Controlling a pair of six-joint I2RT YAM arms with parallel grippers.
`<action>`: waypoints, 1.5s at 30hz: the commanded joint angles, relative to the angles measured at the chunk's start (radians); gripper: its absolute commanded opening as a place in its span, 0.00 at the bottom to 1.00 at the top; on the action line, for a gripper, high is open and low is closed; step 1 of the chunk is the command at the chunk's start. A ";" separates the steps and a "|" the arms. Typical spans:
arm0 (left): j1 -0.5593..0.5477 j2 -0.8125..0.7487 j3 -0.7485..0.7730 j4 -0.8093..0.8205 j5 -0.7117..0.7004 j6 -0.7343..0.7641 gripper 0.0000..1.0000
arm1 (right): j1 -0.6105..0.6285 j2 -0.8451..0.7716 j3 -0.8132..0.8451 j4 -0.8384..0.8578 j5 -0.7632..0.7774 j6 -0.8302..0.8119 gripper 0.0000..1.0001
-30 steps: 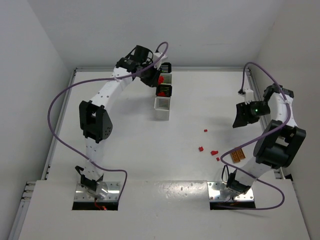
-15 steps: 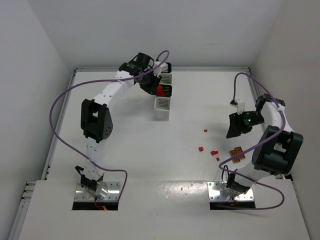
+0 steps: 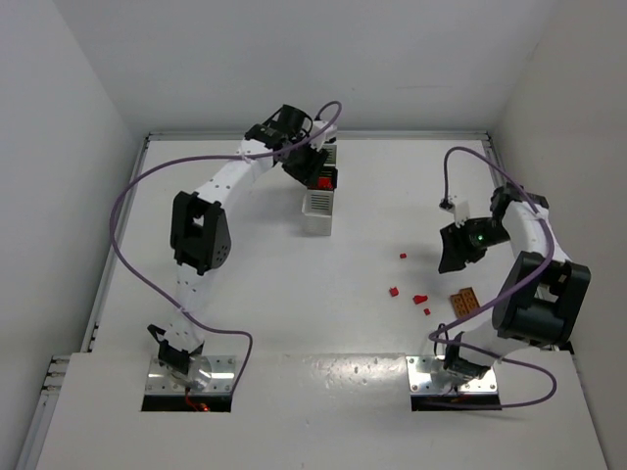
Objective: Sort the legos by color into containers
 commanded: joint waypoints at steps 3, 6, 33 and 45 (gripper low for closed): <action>-0.013 -0.009 0.043 0.019 -0.020 -0.017 0.60 | 0.041 -0.032 -0.014 0.029 0.031 -0.095 0.54; 0.000 -0.103 -0.012 0.110 -0.043 -0.072 0.60 | 0.074 -0.055 -0.049 0.029 0.054 -0.189 0.54; 0.217 -0.611 -0.620 0.258 0.004 -0.208 0.64 | 0.427 -0.021 -0.283 0.265 0.207 -0.490 0.63; 0.287 -0.660 -0.669 0.267 -0.005 -0.217 0.64 | 0.490 0.075 -0.310 0.351 0.275 -0.468 0.41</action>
